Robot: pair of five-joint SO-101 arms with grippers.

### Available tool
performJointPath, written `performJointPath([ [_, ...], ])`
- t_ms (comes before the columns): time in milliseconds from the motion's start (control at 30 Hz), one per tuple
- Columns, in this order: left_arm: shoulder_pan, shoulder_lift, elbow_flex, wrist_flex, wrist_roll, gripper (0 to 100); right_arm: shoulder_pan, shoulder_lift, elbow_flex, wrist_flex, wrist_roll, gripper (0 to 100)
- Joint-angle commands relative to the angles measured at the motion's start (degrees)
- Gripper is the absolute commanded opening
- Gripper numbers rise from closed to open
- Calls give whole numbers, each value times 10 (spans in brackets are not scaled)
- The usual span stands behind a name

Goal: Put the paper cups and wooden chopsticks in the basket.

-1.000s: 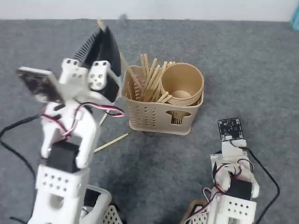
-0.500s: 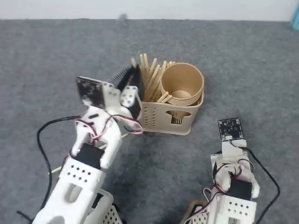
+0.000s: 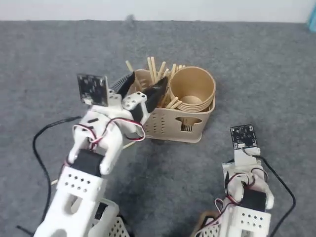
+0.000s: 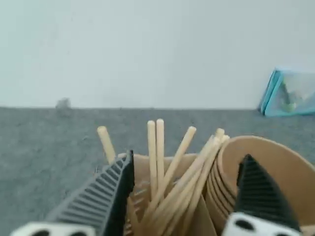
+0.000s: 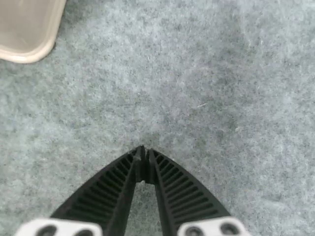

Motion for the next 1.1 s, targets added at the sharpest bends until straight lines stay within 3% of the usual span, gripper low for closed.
performJointPath([
  [0,-7,-11,-125,158,9,348,0,-6,-8,4,9,6],
  [200,-55,-11,-254,340,12,348,0,-6,-8,5,9,6],
  [367,-178,-4,-252,405,-9,348,0,-6,-8,5,9,6],
  [500,-244,-6,-199,408,-46,348,0,-6,-8,5,9,6],
  [700,-246,-5,-87,372,-55,335,0,-6,-8,7,9,6],
  [933,-233,-4,36,200,-60,77,0,-6,-9,14,9,6],
  [1067,-200,34,48,187,-78,93,0,-6,-9,13,9,6],
])
